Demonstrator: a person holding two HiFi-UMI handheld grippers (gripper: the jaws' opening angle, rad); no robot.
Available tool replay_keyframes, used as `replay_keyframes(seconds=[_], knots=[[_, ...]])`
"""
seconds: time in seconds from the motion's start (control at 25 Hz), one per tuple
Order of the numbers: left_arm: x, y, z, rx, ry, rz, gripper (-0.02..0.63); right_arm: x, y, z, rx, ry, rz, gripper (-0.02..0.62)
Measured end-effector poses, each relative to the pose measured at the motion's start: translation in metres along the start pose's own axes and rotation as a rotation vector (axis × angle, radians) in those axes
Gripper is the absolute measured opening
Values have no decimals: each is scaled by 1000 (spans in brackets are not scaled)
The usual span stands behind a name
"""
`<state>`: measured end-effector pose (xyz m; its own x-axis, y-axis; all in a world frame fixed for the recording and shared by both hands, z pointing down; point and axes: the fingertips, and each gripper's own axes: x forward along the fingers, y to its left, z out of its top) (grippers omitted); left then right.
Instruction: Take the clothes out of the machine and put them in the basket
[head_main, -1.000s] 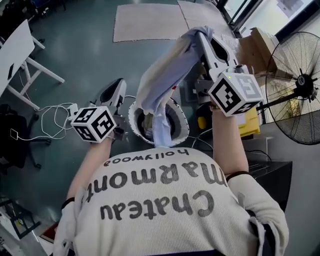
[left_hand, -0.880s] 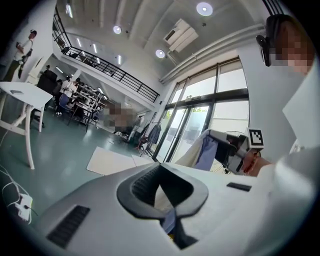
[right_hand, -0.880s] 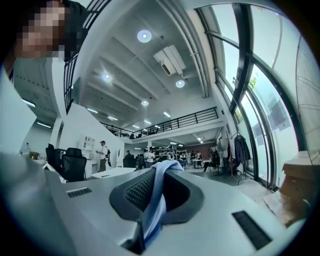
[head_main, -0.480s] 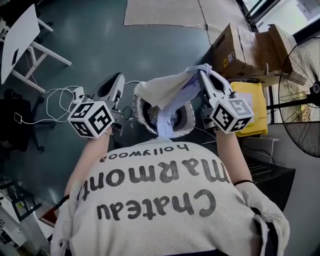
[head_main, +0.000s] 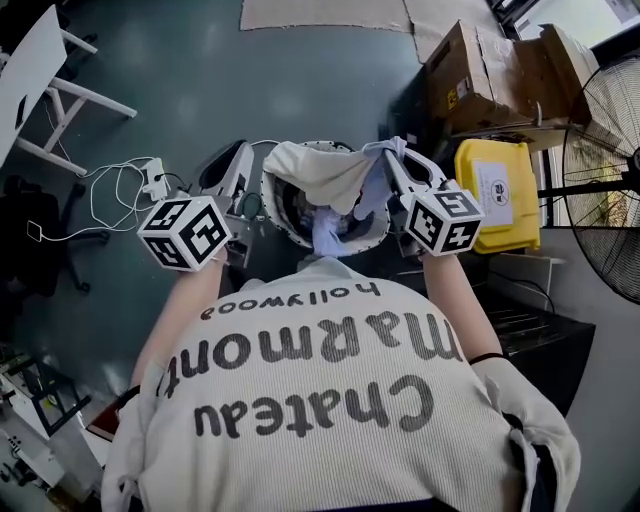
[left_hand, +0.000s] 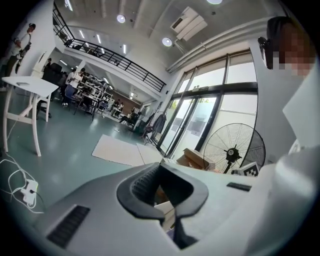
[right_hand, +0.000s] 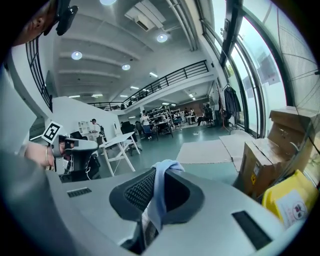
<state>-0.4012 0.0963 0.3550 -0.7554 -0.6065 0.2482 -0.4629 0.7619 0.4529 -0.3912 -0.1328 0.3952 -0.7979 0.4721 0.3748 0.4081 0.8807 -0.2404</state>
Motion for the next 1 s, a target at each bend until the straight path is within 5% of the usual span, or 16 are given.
replay_keyframes(seconds=[0.52, 1.0], knots=[[8, 3, -36, -43, 91, 46, 8, 22, -16, -103, 66, 279, 27, 44], [29, 31, -72, -105, 191, 44, 8, 44, -18, -185, 282, 487, -20, 44]])
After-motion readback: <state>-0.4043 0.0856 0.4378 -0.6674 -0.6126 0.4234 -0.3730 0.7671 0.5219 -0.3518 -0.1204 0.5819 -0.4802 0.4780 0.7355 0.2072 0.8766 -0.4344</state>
